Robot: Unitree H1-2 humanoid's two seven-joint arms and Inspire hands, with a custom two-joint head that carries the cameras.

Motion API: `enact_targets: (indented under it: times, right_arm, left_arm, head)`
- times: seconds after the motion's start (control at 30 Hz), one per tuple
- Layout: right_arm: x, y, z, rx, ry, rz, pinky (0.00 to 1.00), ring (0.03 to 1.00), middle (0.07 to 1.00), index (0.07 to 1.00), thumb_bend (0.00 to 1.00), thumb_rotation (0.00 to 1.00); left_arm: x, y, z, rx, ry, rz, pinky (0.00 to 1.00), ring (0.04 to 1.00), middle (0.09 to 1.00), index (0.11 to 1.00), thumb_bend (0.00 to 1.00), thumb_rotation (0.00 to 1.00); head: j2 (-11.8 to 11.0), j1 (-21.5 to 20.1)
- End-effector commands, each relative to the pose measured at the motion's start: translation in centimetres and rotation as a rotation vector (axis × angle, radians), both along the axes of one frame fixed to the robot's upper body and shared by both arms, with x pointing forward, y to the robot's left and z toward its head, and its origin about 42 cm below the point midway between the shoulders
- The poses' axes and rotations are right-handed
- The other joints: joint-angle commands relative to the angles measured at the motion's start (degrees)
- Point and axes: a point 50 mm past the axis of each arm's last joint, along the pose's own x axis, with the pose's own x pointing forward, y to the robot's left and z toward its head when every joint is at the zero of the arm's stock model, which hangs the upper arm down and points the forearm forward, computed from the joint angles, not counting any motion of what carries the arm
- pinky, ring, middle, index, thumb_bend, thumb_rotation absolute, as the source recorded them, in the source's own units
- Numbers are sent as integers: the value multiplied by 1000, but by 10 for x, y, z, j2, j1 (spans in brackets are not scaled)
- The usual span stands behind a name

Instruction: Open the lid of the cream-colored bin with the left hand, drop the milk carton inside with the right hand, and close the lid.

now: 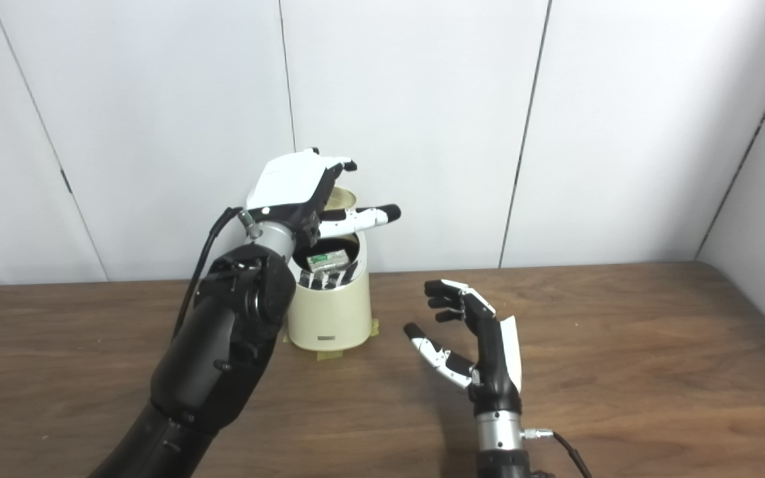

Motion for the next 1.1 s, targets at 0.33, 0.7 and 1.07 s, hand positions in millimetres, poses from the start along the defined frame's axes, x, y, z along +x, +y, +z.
enact_targets:
  times: [0.33,0.7,1.07]
  right_arm:
    - [-15,-2,-33,-56,106,-1,563,641,661,644,291,318]
    - [-16,-3,-34,-50,137,10,568,650,670,654,294,323]
    - [-16,-3,-35,-47,163,25,568,652,674,656,306,302]
  left_arm:
    - [-11,-4,33,11,-84,-10,1000,1000,895,843,823,928]
    - [-5,-4,33,50,-53,12,1000,978,889,856,825,946]
    - [10,-1,21,67,-7,54,1000,969,885,848,816,938]
  head:
    - [0,-2]
    - [1,-2]
    - [2,-5]
